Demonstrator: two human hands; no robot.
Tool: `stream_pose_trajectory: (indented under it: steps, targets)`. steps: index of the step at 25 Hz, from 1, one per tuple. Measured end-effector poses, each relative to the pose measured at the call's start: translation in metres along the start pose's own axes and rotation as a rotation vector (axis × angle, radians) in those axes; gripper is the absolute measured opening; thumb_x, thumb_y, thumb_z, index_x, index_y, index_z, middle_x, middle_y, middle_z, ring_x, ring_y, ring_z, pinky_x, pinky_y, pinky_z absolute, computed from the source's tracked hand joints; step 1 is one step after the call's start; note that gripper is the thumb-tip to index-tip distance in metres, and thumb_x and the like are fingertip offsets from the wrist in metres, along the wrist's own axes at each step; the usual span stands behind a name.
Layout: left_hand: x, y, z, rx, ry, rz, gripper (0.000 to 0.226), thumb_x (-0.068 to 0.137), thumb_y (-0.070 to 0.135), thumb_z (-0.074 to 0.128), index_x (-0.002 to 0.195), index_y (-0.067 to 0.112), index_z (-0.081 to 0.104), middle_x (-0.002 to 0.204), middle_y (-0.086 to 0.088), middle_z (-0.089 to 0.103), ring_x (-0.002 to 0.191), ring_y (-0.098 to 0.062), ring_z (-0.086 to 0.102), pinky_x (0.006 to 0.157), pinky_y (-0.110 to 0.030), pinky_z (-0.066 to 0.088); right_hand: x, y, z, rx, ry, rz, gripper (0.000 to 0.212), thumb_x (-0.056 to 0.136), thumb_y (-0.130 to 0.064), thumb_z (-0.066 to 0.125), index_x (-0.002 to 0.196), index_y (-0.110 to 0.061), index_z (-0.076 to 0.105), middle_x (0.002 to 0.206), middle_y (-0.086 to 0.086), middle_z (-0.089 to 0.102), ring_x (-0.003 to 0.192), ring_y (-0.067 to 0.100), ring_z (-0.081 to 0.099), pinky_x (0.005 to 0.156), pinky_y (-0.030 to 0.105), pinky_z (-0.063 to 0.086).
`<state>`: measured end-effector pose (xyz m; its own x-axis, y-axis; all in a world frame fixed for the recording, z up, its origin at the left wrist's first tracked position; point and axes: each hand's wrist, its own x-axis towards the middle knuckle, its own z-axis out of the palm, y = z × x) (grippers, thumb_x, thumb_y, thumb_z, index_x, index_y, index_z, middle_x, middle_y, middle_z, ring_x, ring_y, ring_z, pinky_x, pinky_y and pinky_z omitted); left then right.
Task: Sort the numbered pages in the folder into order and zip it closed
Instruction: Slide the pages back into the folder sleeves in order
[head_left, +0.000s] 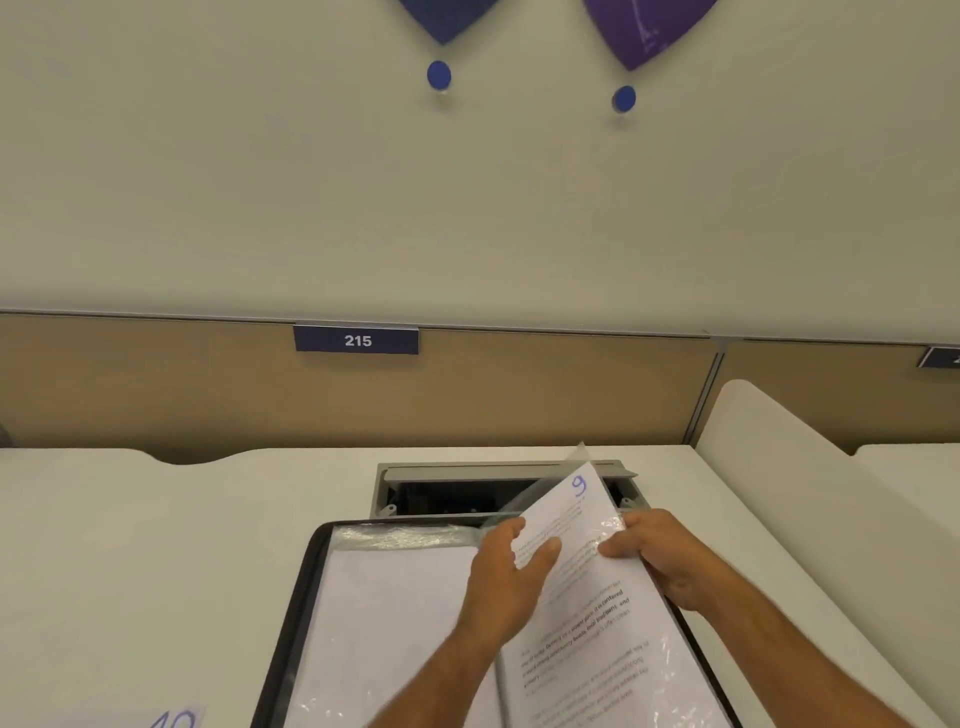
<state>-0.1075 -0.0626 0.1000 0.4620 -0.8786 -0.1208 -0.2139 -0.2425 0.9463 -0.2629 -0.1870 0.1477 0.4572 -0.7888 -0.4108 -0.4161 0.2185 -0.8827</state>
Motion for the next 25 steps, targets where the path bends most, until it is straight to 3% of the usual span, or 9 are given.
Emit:
stream_pose_trajectory:
  steps: [2, 4, 7, 10, 14, 17, 22, 23, 25]
  targets:
    - [-0.007, 0.012, 0.001, -0.109, -0.03, -0.066, 0.057, 0.089, 0.063, 0.059, 0.136, 0.035, 0.041, 0.127, 0.014, 0.048, 0.108, -0.011, 0.058, 0.078, -0.023, 0.052, -0.008, -0.013, 0.022, 0.01, 0.0, -0.046, 0.022, 0.087, 0.003, 0.067, 0.109, -0.001, 0.069, 0.1, 0.018, 0.076, 0.086, 0.041, 0.074, 0.084, 0.056, 0.059]
    - [-0.015, 0.023, -0.006, -0.218, -0.049, -0.103, 0.05, 0.091, 0.062, 0.058, 0.128, 0.033, 0.044, 0.122, 0.01, 0.054, 0.104, -0.013, 0.062, 0.08, -0.03, 0.057, -0.014, -0.021, 0.048, 0.013, 0.011, -0.095, 0.022, 0.087, -0.005, 0.069, 0.109, -0.004, 0.07, 0.101, 0.014, 0.076, 0.087, 0.039, 0.074, 0.084, 0.056, 0.059]
    - [-0.025, 0.032, -0.025, -0.334, -0.029, -0.105, 0.045, 0.092, 0.061, 0.057, 0.122, 0.027, 0.054, 0.117, 0.004, 0.063, 0.1, -0.012, 0.065, 0.07, -0.026, 0.058, -0.024, -0.028, 0.091, -0.003, 0.071, -0.15, 0.018, 0.095, -0.026, 0.064, 0.105, -0.014, 0.073, 0.1, 0.007, 0.075, 0.093, 0.027, 0.073, 0.087, 0.05, 0.06]
    - [-0.03, 0.029, -0.05, -0.337, 0.019, -0.095, 0.041, 0.088, 0.063, 0.061, 0.109, 0.027, 0.065, 0.101, 0.008, 0.072, 0.094, -0.008, 0.068, 0.07, -0.025, 0.052, -0.035, -0.033, 0.124, 0.092, 0.026, -0.105, 0.043, 0.1, -0.05, 0.049, 0.102, -0.017, 0.077, 0.098, 0.001, 0.077, 0.1, 0.021, 0.069, 0.098, 0.049, 0.05]
    - [-0.03, 0.015, -0.089, -0.209, 0.057, -0.075, 0.005, 0.092, 0.028, 0.069, 0.097, 0.028, 0.068, 0.095, 0.004, 0.071, 0.087, -0.013, 0.068, 0.063, -0.025, 0.054, -0.039, -0.028, 0.151, 0.231, -0.022, -0.077, 0.062, 0.101, -0.058, 0.035, 0.102, -0.013, 0.078, 0.1, 0.006, 0.077, 0.103, 0.025, 0.069, 0.1, 0.051, 0.045]
    - [-0.028, 0.0, -0.126, -0.1, 0.1, -0.11, 0.013, 0.09, 0.01, 0.067, 0.097, 0.021, 0.066, 0.096, -0.001, 0.069, 0.086, -0.019, 0.068, 0.063, -0.028, 0.06, -0.036, -0.017, 0.172, 0.266, -0.008, -0.106, 0.06, 0.102, -0.057, 0.037, 0.102, -0.011, 0.076, 0.097, 0.009, 0.077, 0.1, 0.025, 0.069, 0.097, 0.05, 0.048]
    - [-0.023, -0.049, -0.177, 0.037, 0.159, -0.202, 0.015, 0.076, -0.001, 0.064, 0.084, 0.006, 0.074, 0.087, -0.013, 0.074, 0.082, -0.032, 0.071, 0.07, -0.045, 0.063, -0.019, 0.04, 0.196, -0.28, 0.089, -0.255, 0.031, 0.099, -0.052, 0.048, 0.101, -0.028, 0.067, 0.11, -0.007, 0.067, 0.1, 0.005, 0.061, 0.083, 0.02, 0.046]
    - [-0.026, -0.06, -0.183, 0.076, 0.166, -0.205, 0.014, 0.075, -0.001, 0.064, 0.081, 0.007, 0.073, 0.084, -0.013, 0.073, 0.08, -0.031, 0.071, 0.07, -0.043, 0.062, -0.017, 0.056, 0.199, -0.386, 0.058, -0.274, 0.03, 0.095, -0.06, 0.049, 0.105, -0.035, 0.063, 0.117, -0.011, 0.064, 0.108, 0.004, 0.059, 0.09, 0.018, 0.045]
    - [-0.032, -0.084, -0.189, 0.148, 0.171, -0.208, 0.015, 0.077, 0.0, 0.065, 0.076, 0.015, 0.069, 0.079, -0.005, 0.07, 0.076, -0.021, 0.068, 0.066, -0.032, 0.058, -0.015, 0.088, 0.202, -0.568, 0.027, -0.325, 0.056, 0.073, -0.091, 0.035, 0.112, -0.052, 0.047, 0.132, -0.021, 0.048, 0.129, 0.001, 0.043, 0.107, 0.014, 0.029]
